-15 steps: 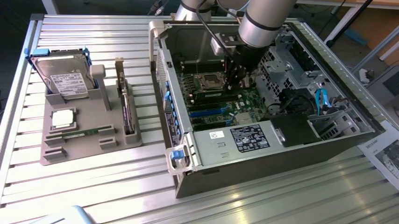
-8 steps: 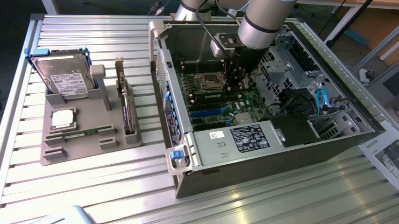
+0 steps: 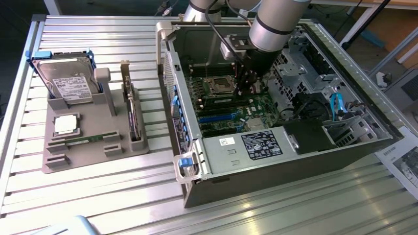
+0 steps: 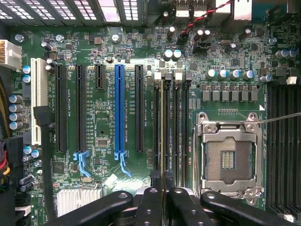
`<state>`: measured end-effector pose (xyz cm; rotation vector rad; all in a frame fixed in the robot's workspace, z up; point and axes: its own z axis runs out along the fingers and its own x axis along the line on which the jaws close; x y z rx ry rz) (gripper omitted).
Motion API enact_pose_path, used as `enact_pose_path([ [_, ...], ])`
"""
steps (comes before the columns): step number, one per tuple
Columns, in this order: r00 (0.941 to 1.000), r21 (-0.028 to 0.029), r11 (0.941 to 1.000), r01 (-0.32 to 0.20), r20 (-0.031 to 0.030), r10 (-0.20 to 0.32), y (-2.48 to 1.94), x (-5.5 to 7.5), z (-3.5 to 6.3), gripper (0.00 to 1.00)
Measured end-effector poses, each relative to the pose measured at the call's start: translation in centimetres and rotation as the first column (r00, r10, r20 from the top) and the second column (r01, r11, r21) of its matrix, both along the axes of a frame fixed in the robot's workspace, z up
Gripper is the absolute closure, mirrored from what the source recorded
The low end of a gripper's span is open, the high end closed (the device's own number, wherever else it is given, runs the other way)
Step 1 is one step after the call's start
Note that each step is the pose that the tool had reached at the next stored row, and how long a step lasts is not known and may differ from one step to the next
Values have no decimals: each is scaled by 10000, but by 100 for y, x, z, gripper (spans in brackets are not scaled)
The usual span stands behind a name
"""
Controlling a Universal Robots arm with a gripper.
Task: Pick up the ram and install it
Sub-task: 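Insert the ram into the slot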
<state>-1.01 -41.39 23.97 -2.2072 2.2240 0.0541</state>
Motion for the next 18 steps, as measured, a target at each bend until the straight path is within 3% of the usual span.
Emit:
enact_pose_path([
  [16,10000,7,10000,79,0,-79,-1,0,0,88],
  [18,10000,36,10000,77,-1,-77,-15,0,0,88],
])
